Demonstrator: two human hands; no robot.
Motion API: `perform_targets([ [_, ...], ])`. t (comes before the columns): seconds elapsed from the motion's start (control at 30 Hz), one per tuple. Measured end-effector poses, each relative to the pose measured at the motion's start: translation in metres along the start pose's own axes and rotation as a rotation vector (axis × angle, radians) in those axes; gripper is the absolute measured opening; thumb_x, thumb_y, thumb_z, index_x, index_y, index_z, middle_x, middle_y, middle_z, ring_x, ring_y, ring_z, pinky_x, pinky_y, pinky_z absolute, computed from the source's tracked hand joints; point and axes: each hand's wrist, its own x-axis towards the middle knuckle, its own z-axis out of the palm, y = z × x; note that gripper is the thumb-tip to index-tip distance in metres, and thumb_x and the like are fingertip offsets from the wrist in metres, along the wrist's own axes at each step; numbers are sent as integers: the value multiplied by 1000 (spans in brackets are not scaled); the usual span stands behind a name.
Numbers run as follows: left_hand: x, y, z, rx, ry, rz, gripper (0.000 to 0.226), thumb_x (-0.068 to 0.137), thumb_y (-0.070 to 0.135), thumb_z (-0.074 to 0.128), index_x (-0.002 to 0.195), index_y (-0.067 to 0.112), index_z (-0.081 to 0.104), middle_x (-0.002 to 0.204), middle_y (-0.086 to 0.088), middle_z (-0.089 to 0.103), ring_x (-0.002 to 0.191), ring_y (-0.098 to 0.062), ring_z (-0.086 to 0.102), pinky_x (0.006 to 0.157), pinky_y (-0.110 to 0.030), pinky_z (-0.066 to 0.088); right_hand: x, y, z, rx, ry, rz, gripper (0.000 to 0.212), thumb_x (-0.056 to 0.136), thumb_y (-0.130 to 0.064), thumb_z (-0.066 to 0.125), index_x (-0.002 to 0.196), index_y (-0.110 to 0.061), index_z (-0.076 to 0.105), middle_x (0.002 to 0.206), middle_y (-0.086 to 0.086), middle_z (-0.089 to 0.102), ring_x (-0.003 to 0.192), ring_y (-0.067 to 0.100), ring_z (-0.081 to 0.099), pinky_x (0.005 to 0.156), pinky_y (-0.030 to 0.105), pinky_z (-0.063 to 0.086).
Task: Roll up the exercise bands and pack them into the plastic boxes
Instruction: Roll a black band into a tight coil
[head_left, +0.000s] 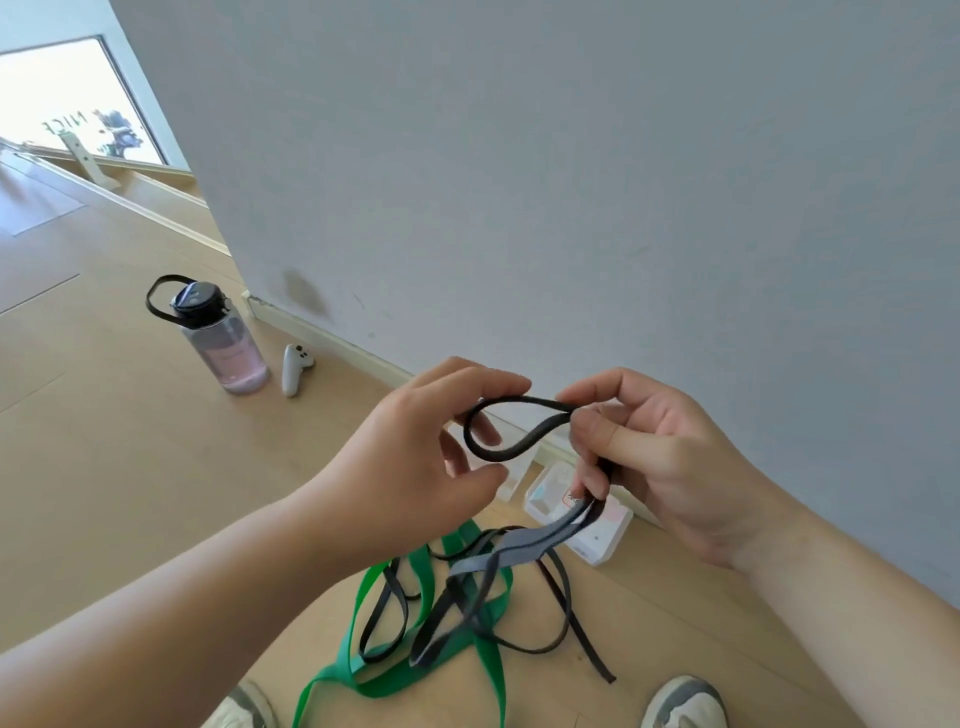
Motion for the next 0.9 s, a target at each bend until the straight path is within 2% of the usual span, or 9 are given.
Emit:
perform_targets([
  [0.1, 0, -5, 1, 72, 55, 59, 50, 86, 11, 80, 131, 27, 68, 108, 22, 69, 98, -8, 71, 79, -28, 60, 1, -1, -7, -133, 15, 10, 13, 101, -10, 59, 110, -8, 66, 79, 14, 68, 64, 26, 61, 77, 45, 54],
  [0.17, 0, -4, 1, 69, 111, 26, 42, 87, 16, 80, 126, 28, 70, 103, 20, 75, 92, -8, 74, 84, -30, 61, -1, -1, -9, -276, -28, 20, 12, 102, -11, 60, 108, -14, 69, 91, 10, 77, 79, 27, 71, 83, 42, 57],
  [0.23, 0, -2, 2, 42, 149, 21, 29, 87, 16, 80, 113, 27, 74, 95, 16, 77, 86, -8, 75, 82, -30, 61, -3, 0, -6, -282, -74, 30, 12, 97, -11, 68, 107, -17, 71, 98, 10, 78, 94, 27, 75, 86, 39, 60],
  [0.3, 1, 3, 7, 22, 128, 61, 20, 88, 15, 79, 105, 26, 76, 91, 15, 78, 83, -9, 76, 77, -30, 61, -6, 0, 3, -201, -92, 0, 22, 88, -8, 78, 107, -14, 69, 101, 14, 77, 98, 31, 75, 82, 33, 60],
  [0.37, 1, 9, 14, 25, 127, 115, 21, 88, 11, 79, 101, 26, 78, 89, 16, 78, 78, -7, 75, 71, -28, 60, -8, -1, 11, -138, -59, -45, 28, 82, -5, 82, 104, -10, 65, 96, 16, 76, 93, 32, 76, 79, 30, 59],
  [0.47, 6, 10, 19, 52, 176, 71, 29, 84, 7, 79, 101, 30, 77, 83, 17, 77, 73, -9, 73, 68, -28, 59, -5, -4, 15, -129, 25, -61, 24, 83, -1, 80, 101, -10, 68, 87, 11, 79, 81, 26, 76, 76, 29, 60],
  [0.67, 21, 14, 27, -5, 148, -81, 52, 88, 16, 79, 134, 34, 64, 102, 24, 74, 94, 10, 70, 85, -3, 50, 4, -6, 1, -203, 113, -5, 9, 87, -10, 80, 91, -17, 77, 74, 4, 76, 65, 20, 65, 71, 36, 53],
  [0.77, 28, 18, 31, -30, 38, -142, 46, 96, 22, 68, 138, 39, 60, 106, 29, 71, 101, 17, 63, 79, 6, 42, 4, -8, -10, -185, 172, 1, 12, 85, -8, 81, 91, -17, 77, 75, 6, 75, 62, 18, 61, 72, 38, 52],
  [0.9, 33, 17, 36, -25, 36, -157, 41, 98, 30, 64, 137, 40, 60, 102, 32, 69, 100, 20, 61, 75, 7, 40, 0, -7, -15, -203, 109, 31, 14, 85, -5, 81, 93, -14, 74, 78, 4, 77, 59, 13, 61, 67, 33, 51],
])
